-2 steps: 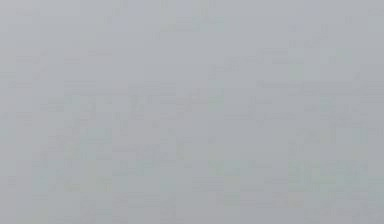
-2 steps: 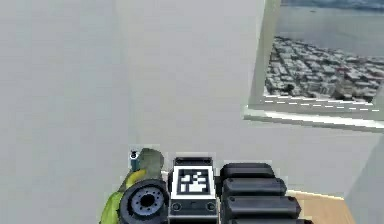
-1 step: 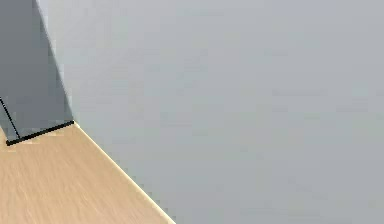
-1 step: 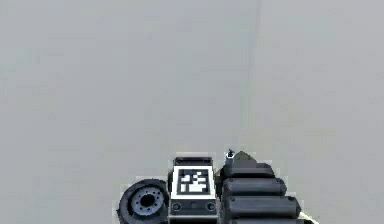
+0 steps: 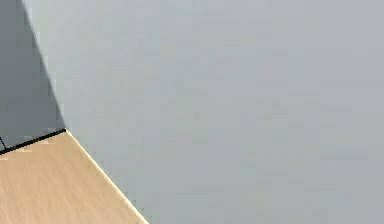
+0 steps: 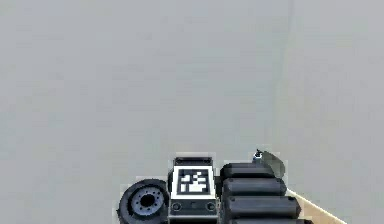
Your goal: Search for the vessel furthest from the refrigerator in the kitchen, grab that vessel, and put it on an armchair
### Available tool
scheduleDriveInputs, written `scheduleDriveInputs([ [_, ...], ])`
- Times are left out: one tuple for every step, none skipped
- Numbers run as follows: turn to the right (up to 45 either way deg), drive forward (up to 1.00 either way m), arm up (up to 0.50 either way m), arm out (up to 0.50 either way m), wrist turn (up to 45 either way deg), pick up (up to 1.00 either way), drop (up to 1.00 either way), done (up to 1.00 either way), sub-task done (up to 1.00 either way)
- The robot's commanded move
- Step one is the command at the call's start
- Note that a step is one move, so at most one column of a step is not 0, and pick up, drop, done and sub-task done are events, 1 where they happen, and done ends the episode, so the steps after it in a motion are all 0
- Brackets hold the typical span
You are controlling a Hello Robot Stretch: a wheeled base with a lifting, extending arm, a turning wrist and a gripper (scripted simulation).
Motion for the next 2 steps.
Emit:
scheduleDriveInputs([
  [-42.0,0.00,0.00,0.00,0.0,0.00,0.00,0.00,0.00],
  [0.0,1.00,0.00,0.00,0.0,0.00,0.00,0.00,0.00],
])
